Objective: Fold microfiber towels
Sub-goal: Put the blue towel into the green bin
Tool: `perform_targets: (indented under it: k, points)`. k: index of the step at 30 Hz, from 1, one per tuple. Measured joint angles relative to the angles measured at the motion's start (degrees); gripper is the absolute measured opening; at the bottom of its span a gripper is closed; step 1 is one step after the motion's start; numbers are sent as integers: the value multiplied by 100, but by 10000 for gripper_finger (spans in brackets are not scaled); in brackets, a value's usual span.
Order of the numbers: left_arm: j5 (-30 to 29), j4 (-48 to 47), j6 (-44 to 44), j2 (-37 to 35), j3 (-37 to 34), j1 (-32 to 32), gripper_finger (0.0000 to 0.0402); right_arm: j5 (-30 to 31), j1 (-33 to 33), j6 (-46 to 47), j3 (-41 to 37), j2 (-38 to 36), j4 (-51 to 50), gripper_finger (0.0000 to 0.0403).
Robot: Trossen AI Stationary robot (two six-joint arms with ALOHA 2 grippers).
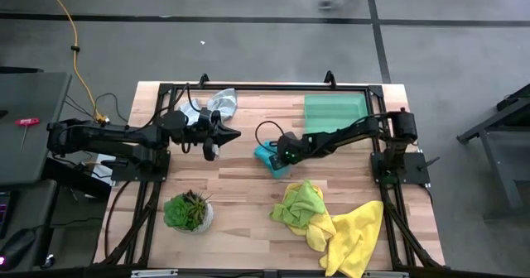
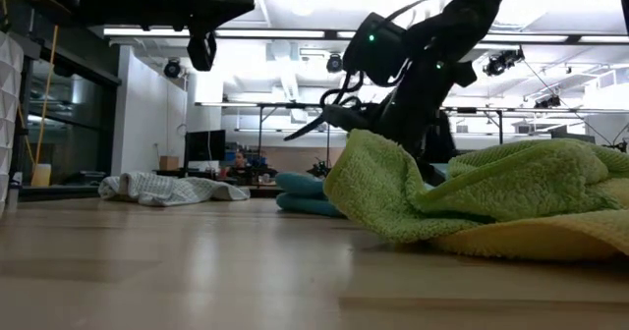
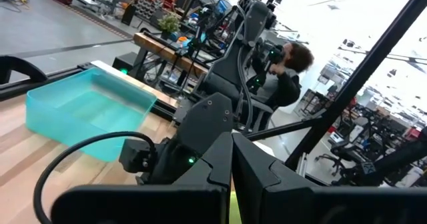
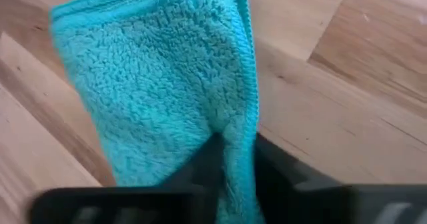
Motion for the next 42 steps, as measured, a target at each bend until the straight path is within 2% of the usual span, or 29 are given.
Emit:
perform_targets:
  k: [1,5,10,18,22,28,34,38,42]
  points:
    - [0,0,0,0,0,0,0,-60,-3,-86,0,0,61,17]
    - [0,1,0,0,0,0,0,-408,-72,-257,-22,-167,220,11]
    - [-2,1,24,0,0,2,0,-1179,-221,-678,-31,-639,420,4]
    - [-7,3,46,0,2,2,0,-1353,-626,-963,-31,-1442,386,1]
    - [-17,5,47,0,2,2,0,-938,-954,-1221,-31,-2219,-106,1]
    - [-90,12,48,0,4,9,0,-62,-1438,-1617,-92,-3669,-1720,1]
    - [-137,35,16,0,4,126,0,869,-1847,-1242,-878,-5421,-2644,0]
    - [-146,41,-30,0,4,232,0,935,-2266,-1012,-1735,-6241,-2379,0]
    - [-149,45,-44,0,4,271,0,750,-2763,-860,-2756,-6394,-965,0]
